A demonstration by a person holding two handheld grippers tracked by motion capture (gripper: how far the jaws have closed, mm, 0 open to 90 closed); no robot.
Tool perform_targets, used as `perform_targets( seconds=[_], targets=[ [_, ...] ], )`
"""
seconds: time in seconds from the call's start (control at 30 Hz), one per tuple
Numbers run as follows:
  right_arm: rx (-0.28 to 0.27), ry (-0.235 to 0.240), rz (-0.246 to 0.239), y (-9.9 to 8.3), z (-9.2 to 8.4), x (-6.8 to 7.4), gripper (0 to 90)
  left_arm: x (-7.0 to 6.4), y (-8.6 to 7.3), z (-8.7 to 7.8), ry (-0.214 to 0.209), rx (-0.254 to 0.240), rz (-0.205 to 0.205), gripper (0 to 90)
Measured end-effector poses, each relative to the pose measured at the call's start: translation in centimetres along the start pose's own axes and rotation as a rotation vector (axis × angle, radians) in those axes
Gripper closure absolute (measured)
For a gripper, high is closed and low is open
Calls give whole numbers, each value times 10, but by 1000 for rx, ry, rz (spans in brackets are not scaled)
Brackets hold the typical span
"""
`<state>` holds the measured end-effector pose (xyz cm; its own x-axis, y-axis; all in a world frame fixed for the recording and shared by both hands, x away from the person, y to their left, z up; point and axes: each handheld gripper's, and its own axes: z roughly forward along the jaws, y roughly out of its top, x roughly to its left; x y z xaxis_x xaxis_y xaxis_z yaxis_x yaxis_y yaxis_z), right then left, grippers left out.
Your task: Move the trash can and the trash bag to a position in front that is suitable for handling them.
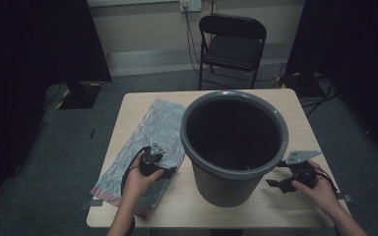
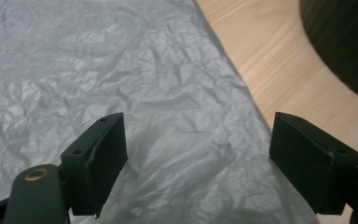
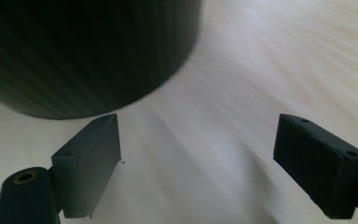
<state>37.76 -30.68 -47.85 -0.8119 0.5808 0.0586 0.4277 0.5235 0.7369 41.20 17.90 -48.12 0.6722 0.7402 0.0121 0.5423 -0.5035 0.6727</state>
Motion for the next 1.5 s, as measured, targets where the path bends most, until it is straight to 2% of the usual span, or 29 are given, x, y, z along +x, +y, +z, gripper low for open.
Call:
perform_targets(
  seconds=[0.03, 0.1, 0.17, 0.27, 0.3, 0.33, 0.47, 0.5, 0.8, 0.87, 0.93, 0.97, 1.03, 1.2, 1.3, 1.33, 1.47, 1.5],
  targets=[
    [21, 34, -9, 0, 1, 5, 142, -1, 1, 0, -8, 4, 15, 185],
    [33, 45, -13, 0, 2, 7, 143, -4, 2, 0, -13, 12, 14, 185],
    [73, 59, -34, 1, 5, 16, 142, -4, 3, 1, -19, 19, 43, 185],
    [78, 73, -42, 1, 7, 23, 143, -7, 1, 4, -18, 27, 39, 185],
    [65, 97, -36, 2, 8, 28, 143, -7, 2, 4, -23, 39, 45, 185],
    [65, 97, -36, 2, 8, 28, 143, -7, 1, 6, -20, 30, 46, 185],
    [60, 130, -51, 6, 8, 36, 146, -8, 1, 7, -27, 54, 48, 185],
    [54, 138, -56, 9, 7, 39, 148, -9, 2, 8, -27, 44, 55, 185],
    [4, 126, -43, 17, 11, 44, 160, -11, 4, 9, -37, 41, 64, 185],
    [12, 117, -57, 19, 12, 45, 138, -13, 4, 9, -33, 51, 67, 185],
    [18, 134, -40, 19, 13, 42, 138, -16, 5, 8, -46, 64, 76, 185],
    [18, 134, -40, 19, 13, 42, 138, -17, 4, 10, -46, 48, 83, 185],
    [17, 136, -27, 18, 14, 42, 138, -22, 5, 10, -57, 57, 91, 185],
    [26, 124, -40, 19, 14, 42, 137, -33, 11, 8, -101, 62, 137, 185],
    [25, 122, -37, 19, 14, 42, 138, -40, 15, 7, -149, 57, 163, 185],
    [25, 122, -35, 19, 14, 42, 138, -41, 17, 6, -176, 69, 172, 185],
    [24, 122, -36, 19, 14, 42, 138, -46, 23, 6, -213, 26, 152, 185],
    [24, 122, -36, 19, 14, 42, 138, -47, 23, 6, -202, 26, 161, 185]
  ],
)
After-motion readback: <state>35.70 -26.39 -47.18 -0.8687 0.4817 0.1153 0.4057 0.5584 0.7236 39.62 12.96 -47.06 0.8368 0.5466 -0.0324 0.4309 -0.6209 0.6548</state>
